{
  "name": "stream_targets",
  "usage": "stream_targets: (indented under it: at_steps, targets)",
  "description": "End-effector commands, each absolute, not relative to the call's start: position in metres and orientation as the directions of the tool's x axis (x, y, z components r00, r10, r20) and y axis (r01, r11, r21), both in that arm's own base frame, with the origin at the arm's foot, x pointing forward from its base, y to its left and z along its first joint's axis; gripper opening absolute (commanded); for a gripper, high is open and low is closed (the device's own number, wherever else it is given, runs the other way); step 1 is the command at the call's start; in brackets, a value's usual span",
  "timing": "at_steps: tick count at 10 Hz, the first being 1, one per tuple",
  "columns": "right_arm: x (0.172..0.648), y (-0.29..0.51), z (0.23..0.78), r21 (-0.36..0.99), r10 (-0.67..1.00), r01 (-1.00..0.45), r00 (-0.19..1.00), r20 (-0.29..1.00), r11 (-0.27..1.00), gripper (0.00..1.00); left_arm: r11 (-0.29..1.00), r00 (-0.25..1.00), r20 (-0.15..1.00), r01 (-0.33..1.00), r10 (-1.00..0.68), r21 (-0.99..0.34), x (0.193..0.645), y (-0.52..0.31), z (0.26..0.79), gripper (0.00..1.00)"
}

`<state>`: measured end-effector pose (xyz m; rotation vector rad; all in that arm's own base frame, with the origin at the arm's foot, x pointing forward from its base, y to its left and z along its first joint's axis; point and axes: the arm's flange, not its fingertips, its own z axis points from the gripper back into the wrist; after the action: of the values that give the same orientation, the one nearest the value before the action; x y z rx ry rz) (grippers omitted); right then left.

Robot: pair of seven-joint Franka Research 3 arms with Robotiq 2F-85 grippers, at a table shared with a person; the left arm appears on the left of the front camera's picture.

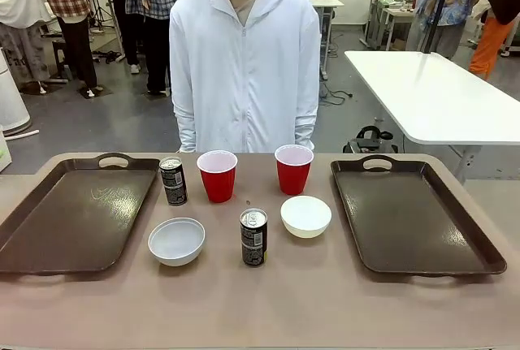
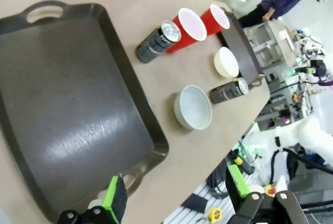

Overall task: Prepare tableware on both trays.
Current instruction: Pick up a Picnic Bowl from the table and place it on a Handle tray.

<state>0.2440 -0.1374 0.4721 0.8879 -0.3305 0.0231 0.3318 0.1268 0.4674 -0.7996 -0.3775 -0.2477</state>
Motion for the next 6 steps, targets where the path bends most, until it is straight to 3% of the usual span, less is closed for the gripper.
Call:
stream_targets:
  at_steps: [1, 4, 6]
  targets:
    - [0.231, -0.115, 0.449, 0.769, -0.101, -0.172, 0.951, 0.294, 0.616, 1.0, 0.671, 0.904, 0.422, 0.354, -0.067, -0.652, 0.333, 0.123, 0.473, 1.0]
    - [0.235, -0.107, 0.452, 0.769, -0.035, -0.188, 0.964, 0.264, 0.611, 1.0, 0.699, 0.904, 0.424, 0.34, -0.058, -0.629, 0.326, 0.123, 0.479, 1.0]
    - [0.243, -0.133, 0.467, 0.763, -0.091, -0.146, 0.962, 0.259, 0.629, 1.0, 0.688, 0.905, 0.419, 0.352, -0.076, -0.635, 0.332, 0.125, 0.471, 1.0]
